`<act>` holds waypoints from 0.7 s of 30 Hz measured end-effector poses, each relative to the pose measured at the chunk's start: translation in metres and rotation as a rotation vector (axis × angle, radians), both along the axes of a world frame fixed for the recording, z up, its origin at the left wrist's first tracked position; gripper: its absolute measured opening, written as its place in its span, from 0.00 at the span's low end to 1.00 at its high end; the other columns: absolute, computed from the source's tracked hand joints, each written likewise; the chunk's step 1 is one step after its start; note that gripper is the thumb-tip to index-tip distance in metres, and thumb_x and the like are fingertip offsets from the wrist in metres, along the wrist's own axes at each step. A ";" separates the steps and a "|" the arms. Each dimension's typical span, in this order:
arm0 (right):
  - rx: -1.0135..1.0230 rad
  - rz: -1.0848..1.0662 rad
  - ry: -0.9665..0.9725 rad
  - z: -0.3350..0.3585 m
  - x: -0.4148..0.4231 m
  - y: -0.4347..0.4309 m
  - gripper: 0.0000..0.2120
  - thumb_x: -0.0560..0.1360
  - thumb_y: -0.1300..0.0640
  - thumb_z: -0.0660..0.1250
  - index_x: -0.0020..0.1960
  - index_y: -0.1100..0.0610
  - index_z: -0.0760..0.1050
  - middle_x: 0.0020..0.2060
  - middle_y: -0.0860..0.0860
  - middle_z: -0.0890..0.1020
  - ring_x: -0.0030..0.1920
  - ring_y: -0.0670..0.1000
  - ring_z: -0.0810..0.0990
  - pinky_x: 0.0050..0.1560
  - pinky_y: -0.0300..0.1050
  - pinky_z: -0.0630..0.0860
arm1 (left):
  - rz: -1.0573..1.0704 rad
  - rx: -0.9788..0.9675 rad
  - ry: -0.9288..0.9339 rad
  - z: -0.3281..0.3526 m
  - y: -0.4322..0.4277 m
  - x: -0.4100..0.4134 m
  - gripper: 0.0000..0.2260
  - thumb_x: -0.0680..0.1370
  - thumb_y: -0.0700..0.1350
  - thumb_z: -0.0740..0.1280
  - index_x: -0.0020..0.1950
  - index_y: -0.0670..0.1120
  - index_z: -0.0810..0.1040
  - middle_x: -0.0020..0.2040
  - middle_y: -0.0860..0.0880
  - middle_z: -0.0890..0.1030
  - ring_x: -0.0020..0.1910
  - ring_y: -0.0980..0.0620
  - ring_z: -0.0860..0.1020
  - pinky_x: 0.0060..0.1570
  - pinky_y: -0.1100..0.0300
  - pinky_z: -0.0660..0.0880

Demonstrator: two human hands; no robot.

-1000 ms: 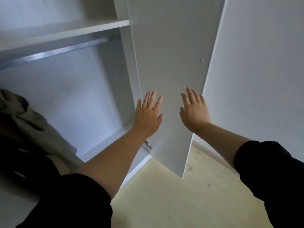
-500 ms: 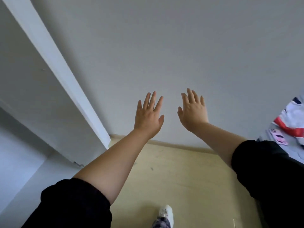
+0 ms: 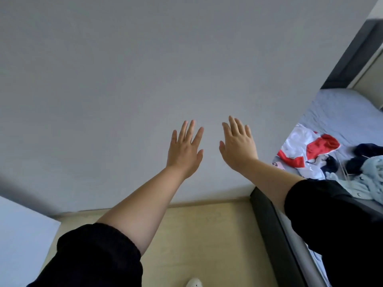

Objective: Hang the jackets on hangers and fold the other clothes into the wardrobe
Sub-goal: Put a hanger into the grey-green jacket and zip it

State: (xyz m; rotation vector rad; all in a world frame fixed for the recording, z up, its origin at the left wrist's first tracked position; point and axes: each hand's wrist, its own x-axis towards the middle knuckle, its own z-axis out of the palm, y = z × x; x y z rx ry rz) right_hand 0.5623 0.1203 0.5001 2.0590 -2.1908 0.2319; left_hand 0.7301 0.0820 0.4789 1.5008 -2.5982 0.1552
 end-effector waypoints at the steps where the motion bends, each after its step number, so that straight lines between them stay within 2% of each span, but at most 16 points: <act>1: 0.001 -0.018 0.002 0.000 -0.019 -0.007 0.27 0.82 0.50 0.52 0.77 0.59 0.51 0.78 0.57 0.49 0.77 0.57 0.46 0.76 0.54 0.46 | -0.018 0.010 -0.003 0.000 -0.009 -0.018 0.29 0.83 0.54 0.51 0.79 0.49 0.41 0.78 0.45 0.38 0.77 0.45 0.37 0.74 0.45 0.41; 5: 0.009 -0.060 0.021 -0.003 -0.093 -0.026 0.27 0.81 0.51 0.53 0.77 0.59 0.51 0.78 0.57 0.49 0.77 0.57 0.46 0.76 0.54 0.46 | -0.060 0.039 -0.029 -0.010 -0.033 -0.088 0.29 0.83 0.54 0.50 0.78 0.49 0.40 0.78 0.45 0.37 0.77 0.45 0.36 0.74 0.46 0.39; 11: 0.012 0.024 0.122 -0.026 -0.199 -0.064 0.29 0.81 0.52 0.54 0.77 0.61 0.50 0.78 0.58 0.47 0.78 0.57 0.44 0.75 0.54 0.43 | -0.060 0.021 -0.033 -0.034 -0.062 -0.195 0.29 0.83 0.54 0.49 0.78 0.48 0.39 0.78 0.45 0.37 0.77 0.44 0.36 0.74 0.46 0.39; 14: -0.013 0.125 0.206 -0.050 -0.247 -0.091 0.30 0.79 0.54 0.59 0.76 0.62 0.55 0.77 0.60 0.50 0.77 0.58 0.47 0.75 0.55 0.43 | -0.042 -0.001 0.032 -0.052 -0.079 -0.242 0.29 0.83 0.53 0.51 0.79 0.49 0.40 0.79 0.45 0.39 0.77 0.45 0.38 0.74 0.46 0.41; 18: -0.101 0.296 0.370 -0.086 -0.302 -0.118 0.31 0.71 0.57 0.66 0.73 0.64 0.64 0.75 0.61 0.58 0.76 0.59 0.56 0.72 0.59 0.49 | 0.051 -0.023 0.099 -0.088 -0.091 -0.287 0.30 0.82 0.51 0.53 0.78 0.48 0.39 0.78 0.45 0.38 0.77 0.45 0.38 0.73 0.46 0.39; 21: -0.163 0.379 0.424 -0.112 -0.327 -0.122 0.34 0.68 0.57 0.68 0.72 0.63 0.65 0.75 0.61 0.59 0.76 0.59 0.56 0.73 0.60 0.50 | 0.095 -0.031 0.091 -0.116 -0.094 -0.309 0.32 0.81 0.51 0.56 0.76 0.48 0.37 0.77 0.45 0.36 0.77 0.45 0.39 0.73 0.46 0.41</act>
